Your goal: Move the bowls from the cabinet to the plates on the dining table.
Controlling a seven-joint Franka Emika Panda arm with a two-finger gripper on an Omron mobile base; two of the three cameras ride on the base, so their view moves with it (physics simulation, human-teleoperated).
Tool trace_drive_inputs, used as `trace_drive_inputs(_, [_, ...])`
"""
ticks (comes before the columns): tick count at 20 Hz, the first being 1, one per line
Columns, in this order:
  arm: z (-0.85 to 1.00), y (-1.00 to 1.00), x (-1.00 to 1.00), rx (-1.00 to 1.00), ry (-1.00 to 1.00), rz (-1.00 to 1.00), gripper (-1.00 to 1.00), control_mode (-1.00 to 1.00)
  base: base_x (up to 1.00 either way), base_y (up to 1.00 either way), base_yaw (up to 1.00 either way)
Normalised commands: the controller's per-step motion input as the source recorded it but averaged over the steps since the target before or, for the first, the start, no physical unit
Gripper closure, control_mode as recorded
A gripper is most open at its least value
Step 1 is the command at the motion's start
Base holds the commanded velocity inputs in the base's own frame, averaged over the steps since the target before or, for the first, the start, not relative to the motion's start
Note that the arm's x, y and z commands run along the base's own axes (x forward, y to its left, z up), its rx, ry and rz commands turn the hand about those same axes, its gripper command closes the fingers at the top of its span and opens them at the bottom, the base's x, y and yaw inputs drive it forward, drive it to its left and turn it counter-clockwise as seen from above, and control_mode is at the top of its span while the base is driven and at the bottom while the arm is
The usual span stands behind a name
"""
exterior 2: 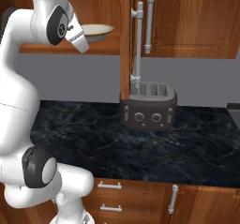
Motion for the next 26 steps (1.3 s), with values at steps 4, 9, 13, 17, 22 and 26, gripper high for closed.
trace_drive_inputs(4, [0.0, 0.0, 0.22, 0.09, 0.0, 0.07, -1.0, -1.0, 0.0, 0.0, 0.0])
trace_drive_inputs(9, [0.0, -0.07, 0.37, 0.01, 0.0, 0.07, -1.0, -1.0, 0.0, 0.0, 0.0])
trace_drive_inputs(13, [0.0, -0.09, 0.45, 0.0, 0.0, 0.07, -1.0, -1.0, 0.0, 0.0, 0.0])
trace_drive_inputs(17, [0.0, -0.03, 0.45, 0.0, 0.0, 0.05, -1.0, -1.0, 0.0, 0.0, 0.0])
trace_drive_inputs(22, [0.0, 0.0, 0.4, 0.02, 0.05, 0.02, -1.0, -1.0, 0.0, 0.0, 0.0])
trace_drive_inputs(26, [-0.14, 0.0, 0.36, 0.0, 0.04, 0.0, -1.0, -1.0, 0.0, 0.0, 0.0])
